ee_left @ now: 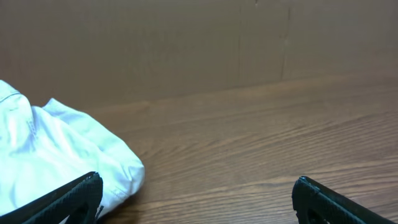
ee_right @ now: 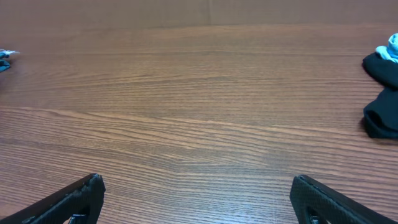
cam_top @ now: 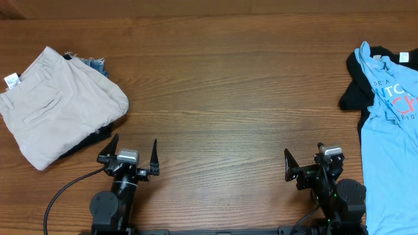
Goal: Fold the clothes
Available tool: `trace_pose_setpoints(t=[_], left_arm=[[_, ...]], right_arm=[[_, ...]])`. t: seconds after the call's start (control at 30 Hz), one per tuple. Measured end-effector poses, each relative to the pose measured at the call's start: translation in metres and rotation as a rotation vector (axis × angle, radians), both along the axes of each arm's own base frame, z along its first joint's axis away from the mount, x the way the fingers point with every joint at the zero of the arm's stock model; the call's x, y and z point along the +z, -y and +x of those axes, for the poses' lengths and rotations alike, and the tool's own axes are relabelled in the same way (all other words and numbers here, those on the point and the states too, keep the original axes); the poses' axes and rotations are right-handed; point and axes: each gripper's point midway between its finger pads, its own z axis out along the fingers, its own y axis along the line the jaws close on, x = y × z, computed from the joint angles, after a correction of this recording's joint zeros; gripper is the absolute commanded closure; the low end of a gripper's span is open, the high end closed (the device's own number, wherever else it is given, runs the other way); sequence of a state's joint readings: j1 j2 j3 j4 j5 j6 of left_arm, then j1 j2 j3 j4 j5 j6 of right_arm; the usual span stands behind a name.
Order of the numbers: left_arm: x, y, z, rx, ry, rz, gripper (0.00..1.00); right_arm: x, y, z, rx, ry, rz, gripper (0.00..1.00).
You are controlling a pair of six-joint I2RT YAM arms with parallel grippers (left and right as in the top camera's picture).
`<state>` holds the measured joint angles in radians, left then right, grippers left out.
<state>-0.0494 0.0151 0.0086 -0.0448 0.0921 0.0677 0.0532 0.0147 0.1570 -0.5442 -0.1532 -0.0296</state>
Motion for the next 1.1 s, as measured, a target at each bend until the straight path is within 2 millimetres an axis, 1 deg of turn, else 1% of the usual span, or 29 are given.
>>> trace_pose_setpoints(t=[0.1, 1.1], left_arm=[[-0.0053, -0.0001, -0.0003, 0.001, -0.024, -0.013, 0.00], [-0.0054, -0.0001, -0.0003, 0.002, -0.025, -0.017, 0.00]], right_arm=[[0.0002, 0.0001, 0.0001, -0.001, 0.001, 0.000, 0.00], [0.0001, 0.0001, 0.0001, -0.001, 0.000, 0.000, 0.00]])
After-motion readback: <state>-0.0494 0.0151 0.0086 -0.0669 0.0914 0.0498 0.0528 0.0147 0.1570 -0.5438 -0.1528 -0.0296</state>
